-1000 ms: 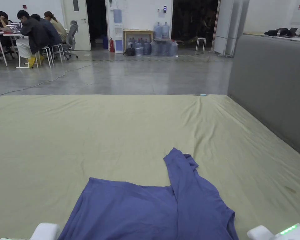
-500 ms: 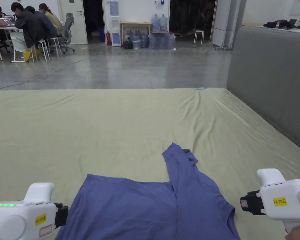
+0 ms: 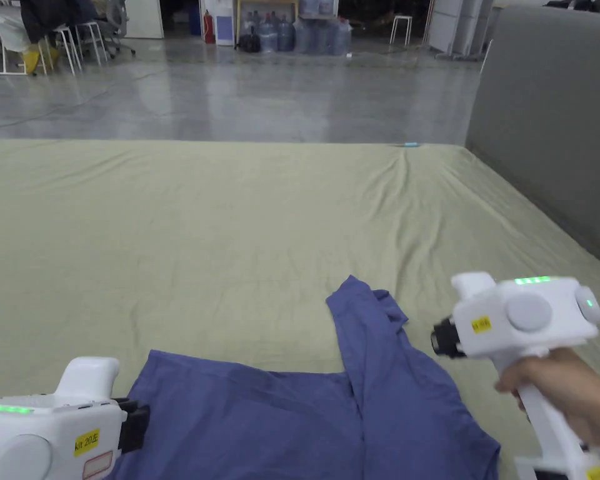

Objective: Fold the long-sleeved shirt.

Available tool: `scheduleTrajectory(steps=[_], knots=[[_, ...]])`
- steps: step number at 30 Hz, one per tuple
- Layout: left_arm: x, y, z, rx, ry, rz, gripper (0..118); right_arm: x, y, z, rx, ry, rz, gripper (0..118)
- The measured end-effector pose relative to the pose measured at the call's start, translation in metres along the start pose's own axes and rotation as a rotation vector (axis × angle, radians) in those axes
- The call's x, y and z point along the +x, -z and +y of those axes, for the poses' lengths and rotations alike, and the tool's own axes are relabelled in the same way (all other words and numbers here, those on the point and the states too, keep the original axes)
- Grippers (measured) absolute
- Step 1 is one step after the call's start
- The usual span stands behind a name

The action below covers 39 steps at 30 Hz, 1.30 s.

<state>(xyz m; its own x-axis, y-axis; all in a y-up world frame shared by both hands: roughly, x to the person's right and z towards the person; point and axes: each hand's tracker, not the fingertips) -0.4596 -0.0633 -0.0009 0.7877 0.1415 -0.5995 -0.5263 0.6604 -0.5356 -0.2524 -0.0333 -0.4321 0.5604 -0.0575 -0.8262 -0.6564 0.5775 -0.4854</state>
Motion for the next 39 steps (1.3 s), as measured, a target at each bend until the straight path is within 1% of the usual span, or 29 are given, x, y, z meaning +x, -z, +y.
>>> scheduleTrajectory(steps=[2,4,5,6,7,8,11,13,14,15,16,17,18,19,20,21,22,24,25,26,28,29,30,32,34,36,38,39], knots=[[-0.003,0.014,0.01,-0.002,0.004,0.007,0,-0.006,0.047,0.048,-0.026,-0.052,-0.032,0],[-0.008,0.026,0.017,0.003,-0.002,0.017,0,-0.012,0.086,0.08,-0.037,-0.04,-0.039,0],[-0.01,0.03,0.019,0.004,-0.01,0.015,0,-0.011,0.103,0.092,-0.038,-0.027,-0.034,12],[-0.012,0.033,0.018,0.003,-0.019,0.01,0,-0.011,0.122,0.106,-0.044,0.01,-0.015,53],[-0.014,0.038,0.019,0.001,-0.026,0.01,0,-0.011,0.141,0.118,-0.065,0.041,0.012,83],[-0.016,0.041,0.019,-0.001,-0.031,0.011,0,-0.012,0.16,0.128,-0.083,0.07,0.002,92],[-0.02,0.046,0.015,-0.011,-0.034,0.017,0,-0.016,0.194,0.136,-0.142,0.099,-0.062,91],[-0.023,0.048,0.013,-0.024,-0.038,0.016,0,-0.018,0.212,0.13,-0.227,0.095,-0.065,88],[-0.024,0.048,0.011,-0.026,-0.041,0.018,0,-0.019,0.222,0.125,-0.279,0.095,-0.062,81],[-0.025,0.049,0.011,-0.028,-0.042,0.02,0,-0.02,0.226,0.121,-0.299,0.095,-0.06,68],[-0.026,0.048,0.01,-0.03,-0.043,0.026,0,-0.02,0.221,0.119,-0.23,0.149,0.013,54],[-0.027,0.046,0.009,-0.03,-0.045,0.029,0,-0.02,0.213,0.117,-0.2,0.184,0.008,37],[-0.027,0.044,0.008,-0.028,-0.047,0.031,0,-0.022,0.205,0.117,-0.182,0.196,0.025,25],[-0.028,0.042,0.008,-0.025,-0.052,0.034,0,-0.028,0.194,0.117,-0.148,0.195,0.035,25],[-0.028,0.039,0.008,-0.024,-0.054,0.032,0,-0.034,0.186,0.117,-0.155,0.16,-0.019,9],[-0.027,0.034,0.007,-0.021,-0.056,0.031,0,-0.04,0.171,0.116,-0.16,0.066,-0.062,9],[-0.026,0.028,0.006,-0.013,-0.059,0.031,0,-0.046,0.154,0.112,-0.141,0.003,-0.066,9],[-0.023,0.016,0.006,0.005,-0.056,0.022,0,-0.054,0.112,0.1,-0.076,-0.037,-0.045,9],[-0.021,0.008,0.004,0.014,-0.051,0.019,0,-0.046,0.097,0.097,-0.035,-0.04,-0.011,9],[-0.02,0.001,0.003,0.023,-0.046,0.018,0,-0.048,0.07,0.086,-0.008,-0.049,0.014,9],[-0.016,-0.013,0.0,0.037,-0.038,0.015,0,-0.054,0.02,0.058,0.03,-0.081,0.031,9],[-0.015,-0.019,-0.002,0.044,-0.037,0.011,0,-0.052,0.004,0.047,0.043,-0.09,0.026,9],[-0.014,-0.025,-0.004,0.05,-0.036,0.006,0,-0.053,-0.016,0.029,0.049,-0.091,0.03,9],[-0.011,-0.037,-0.01,0.06,-0.034,0.003,0,-0.053,-0.046,-0.012,0.063,-0.063,0.05,10],[-0.007,-0.044,-0.017,0.06,-0.028,-0.003,0,-0.053,-0.056,-0.056,0.038,-0.035,0.074,10],[-0.003,-0.052,-0.025,0.058,-0.028,-0.007,0,-0.051,-0.05,-0.097,-0.005,0.001,0.086,10],[0.001,-0.058,-0.033,0.053,-0.036,-0.018,0,-0.05,-0.028,-0.138,-0.099,0.022,0.042,10],[0.002,-0.06,-0.036,0.053,-0.038,-0.021,0,-0.048,-0.018,-0.152,-0.132,0.02,0.043,13]])
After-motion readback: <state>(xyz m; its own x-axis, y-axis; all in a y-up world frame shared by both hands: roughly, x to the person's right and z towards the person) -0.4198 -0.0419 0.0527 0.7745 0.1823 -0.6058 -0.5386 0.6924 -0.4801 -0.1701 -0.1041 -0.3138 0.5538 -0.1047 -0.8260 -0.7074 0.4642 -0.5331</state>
